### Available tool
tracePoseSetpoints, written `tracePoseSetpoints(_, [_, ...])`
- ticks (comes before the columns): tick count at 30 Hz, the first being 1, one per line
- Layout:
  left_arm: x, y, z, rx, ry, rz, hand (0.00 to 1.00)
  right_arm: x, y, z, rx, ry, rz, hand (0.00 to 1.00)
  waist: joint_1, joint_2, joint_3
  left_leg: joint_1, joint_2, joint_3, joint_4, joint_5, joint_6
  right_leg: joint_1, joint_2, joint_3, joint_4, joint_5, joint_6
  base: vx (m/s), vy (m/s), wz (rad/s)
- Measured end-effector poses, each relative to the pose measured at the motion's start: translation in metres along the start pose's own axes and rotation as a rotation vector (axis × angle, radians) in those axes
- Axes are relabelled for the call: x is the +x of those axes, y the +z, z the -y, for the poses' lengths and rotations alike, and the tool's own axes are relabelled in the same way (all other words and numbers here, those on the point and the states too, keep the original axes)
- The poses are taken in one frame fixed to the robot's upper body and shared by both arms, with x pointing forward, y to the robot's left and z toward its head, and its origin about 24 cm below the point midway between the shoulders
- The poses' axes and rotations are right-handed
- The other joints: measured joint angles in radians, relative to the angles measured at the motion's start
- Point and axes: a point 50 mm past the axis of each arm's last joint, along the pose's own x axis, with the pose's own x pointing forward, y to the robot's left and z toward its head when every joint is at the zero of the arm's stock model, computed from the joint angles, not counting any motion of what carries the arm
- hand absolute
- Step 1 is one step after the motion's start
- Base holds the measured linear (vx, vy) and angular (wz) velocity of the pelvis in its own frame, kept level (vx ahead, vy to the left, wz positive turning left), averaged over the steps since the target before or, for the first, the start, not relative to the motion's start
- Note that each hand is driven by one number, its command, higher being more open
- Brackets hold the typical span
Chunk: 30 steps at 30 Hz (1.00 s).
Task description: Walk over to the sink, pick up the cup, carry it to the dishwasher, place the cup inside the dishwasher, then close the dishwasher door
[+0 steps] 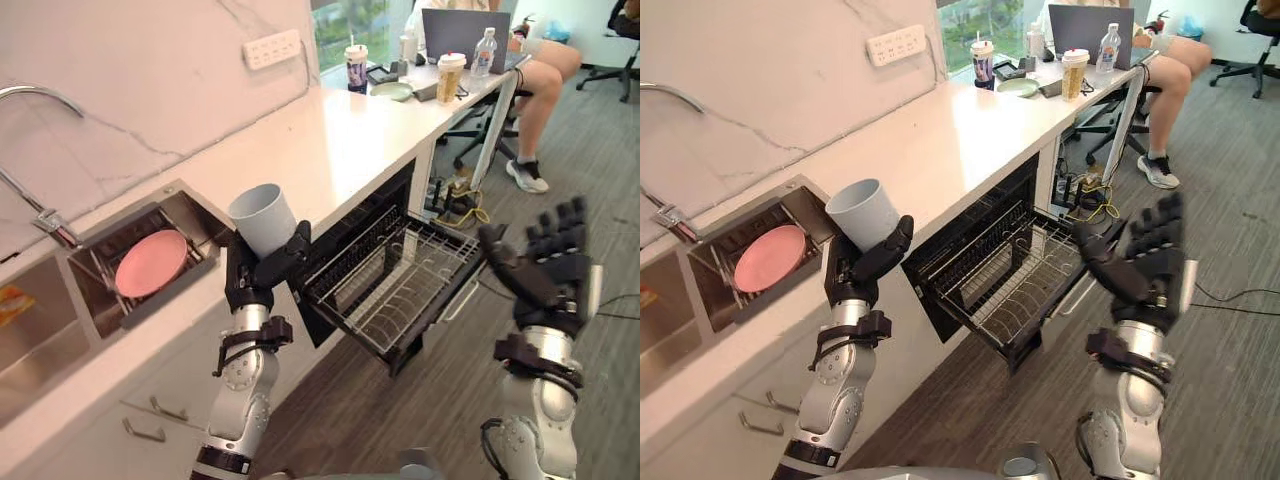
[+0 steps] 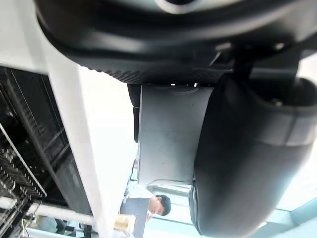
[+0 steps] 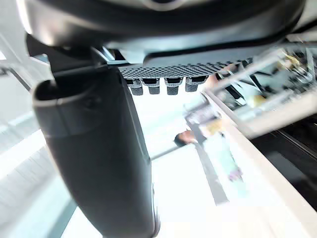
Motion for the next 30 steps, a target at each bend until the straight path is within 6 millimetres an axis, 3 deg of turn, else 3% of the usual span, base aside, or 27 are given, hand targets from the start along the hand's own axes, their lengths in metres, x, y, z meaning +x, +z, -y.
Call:
tracePoseSetpoints(4, [0.002,0.007,0.004,-0.001,-0.063,0.011,0.0,0.0,-0.013,-0.007,0.086,0.022,-0.058,1.0,0.024,-0.004,-0.003,0.043,-0.06,0.02,-0.044,-0.03,0.039,0.046,-0.053,-0.041,-0.078,0.097,0.047,0.15,0.229,-0.03])
tracePoseSetpoints(8, [0.0,0.005,0.017,-0.025,-0.148,-0.034,0.0,-0.003,-0.023,-0.005,0.119,-0.013,-0.107,1.0,0.026,-0.007,-0.008,0.054,-0.099,0.012,-0.044,-0.056,0.071,0.009,-0.094,-0.077,0.023,0.121,0.048,0.07,0.176,0.1])
tracePoseSetpoints(9, [-0.001,0.001,0.021,-0.023,-0.174,-0.059,0.0,-0.004,-0.026,-0.004,0.124,-0.023,-0.123,1.0,0.023,-0.008,-0.007,0.059,-0.109,0.004,-0.044,-0.063,0.08,-0.04,-0.109,-0.073,0.129,0.128,0.037,0.02,0.137,0.22])
tracePoseSetpoints(12, [-0.004,-0.003,0.026,-0.021,-0.22,-0.083,0.0,-0.011,-0.032,-0.002,0.126,-0.048,-0.154,1.0,0.021,-0.019,0.001,0.1,-0.12,-0.047,-0.062,-0.074,0.098,-0.112,-0.122,-0.047,0.325,0.194,-0.048,0.04,0.108,0.32])
tracePoseSetpoints(13, [-0.003,-0.002,0.025,-0.014,-0.223,-0.079,0.0,-0.012,-0.035,-0.002,0.128,-0.049,-0.166,1.0,0.021,-0.022,0.002,0.11,-0.114,-0.065,-0.068,-0.083,0.112,-0.115,-0.103,-0.044,0.334,0.112,-0.031,0.04,0.034,0.36])
tracePoseSetpoints(15, [-0.001,0.0,0.02,-0.001,-0.223,-0.068,0.0,-0.012,-0.036,-0.002,0.123,-0.034,-0.165,1.0,0.024,-0.023,0.006,0.106,-0.101,-0.093,-0.071,-0.092,0.127,-0.122,-0.04,-0.055,0.276,0.015,-0.04,0.03,-0.019,0.34])
tracePoseSetpoints(17, [0.001,0.003,0.013,0.037,-0.211,-0.048,0.0,-0.009,-0.035,-0.002,0.129,-0.022,-0.158,1.0,0.032,-0.023,0.009,0.103,-0.095,-0.1,-0.069,-0.094,0.113,-0.128,0.028,-0.048,0.158,0.013,-0.044,0.05,-0.073,0.24])
tracePoseSetpoints(18, [0.003,0.007,0.008,0.066,-0.208,-0.028,0.0,-0.006,-0.033,-0.004,0.134,-0.008,-0.15,1.0,0.036,-0.044,0.009,0.095,-0.107,-0.104,-0.045,-0.098,0.088,-0.125,0.055,-0.043,0.074,0.113,-0.053,0.06,-0.122,0.16])
tracePoseSetpoints(19, [0.004,0.007,0.007,0.076,-0.207,-0.021,0.0,-0.004,-0.032,-0.003,0.129,0.0,-0.144,1.0,0.039,-0.048,0.01,0.093,-0.11,-0.107,-0.035,-0.108,0.077,-0.116,0.044,-0.073,0.069,0.09,-0.057,0.06,-0.122,0.05])
tracePoseSetpoints(20, [0.004,0.007,0.009,0.073,-0.213,-0.021,0.0,-0.001,-0.029,0.0,0.142,0.01,-0.14,1.0,0.047,-0.033,0.001,0.071,-0.099,-0.112,-0.022,-0.113,0.071,-0.094,0.059,-0.082,0.003,0.088,-0.054,0.05,-0.089,0.13])
tracePoseSetpoints(22, [0.006,0.008,0.019,0.068,-0.263,-0.009,0.0,0.001,-0.027,0.006,0.169,0.0,-0.137,1.0,0.047,-0.02,-0.004,0.058,-0.073,-0.128,-0.021,-0.115,0.064,-0.067,0.08,-0.115,-0.068,0.118,-0.066,0.07,-0.064,0.2])
tracePoseSetpoints(25, [0.008,0.011,0.028,0.061,-0.31,0.009,0.0,0.001,-0.03,0.002,0.199,0.001,-0.144,1.0,0.048,-0.025,-0.001,0.08,-0.042,-0.112,-0.026,-0.119,0.048,-0.012,0.118,-0.122,-0.148,0.151,-0.077,0.06,-0.077,-0.09])
tracePoseSetpoints(30, [0.01,0.014,0.026,0.059,-0.285,0.025,0.0,-0.001,-0.032,-0.004,0.216,0.058,-0.151,1.0,0.048,-0.026,-0.001,0.09,-0.039,-0.071,-0.04,-0.126,0.042,0.014,0.133,-0.09,-0.241,0.206,-0.076,0.01,0.003,-0.24])
